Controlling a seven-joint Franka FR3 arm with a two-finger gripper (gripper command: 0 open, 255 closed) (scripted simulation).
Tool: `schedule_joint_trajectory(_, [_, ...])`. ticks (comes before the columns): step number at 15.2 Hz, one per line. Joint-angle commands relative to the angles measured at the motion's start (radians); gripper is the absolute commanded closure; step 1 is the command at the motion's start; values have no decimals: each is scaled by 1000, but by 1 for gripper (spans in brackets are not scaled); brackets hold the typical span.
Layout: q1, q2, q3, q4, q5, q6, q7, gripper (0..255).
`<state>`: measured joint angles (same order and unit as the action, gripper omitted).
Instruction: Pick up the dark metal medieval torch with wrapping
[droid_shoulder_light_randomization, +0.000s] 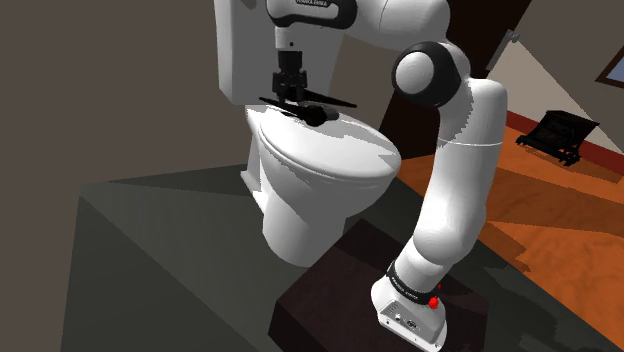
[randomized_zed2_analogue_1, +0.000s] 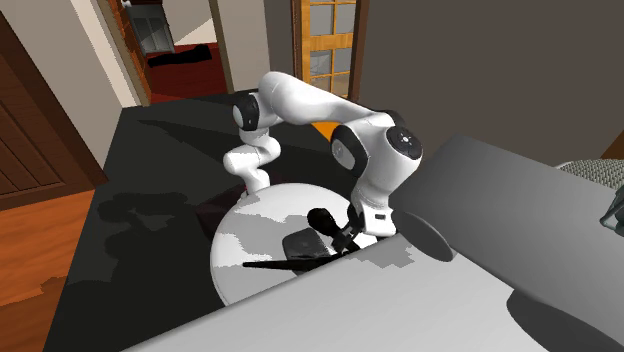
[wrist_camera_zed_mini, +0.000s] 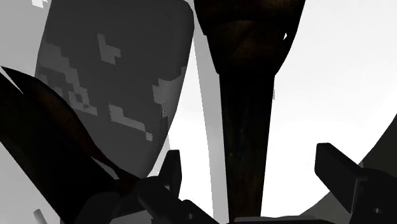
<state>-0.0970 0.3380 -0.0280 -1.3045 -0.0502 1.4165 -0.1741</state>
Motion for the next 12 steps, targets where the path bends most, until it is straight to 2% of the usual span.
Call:
schedule_joint_trajectory(1, [-1, 0, 0, -28, 0, 26, 1, 0])
schedule_joint_trajectory(6, [-2, -6, 1, -85, 0, 78, 4, 0])
schedule_joint_trajectory(7, [0, -12, 2, -96, 0, 82, 7, 255])
schedule_joint_trajectory(12, [0, -35, 2, -130, -1, 93, 7, 255])
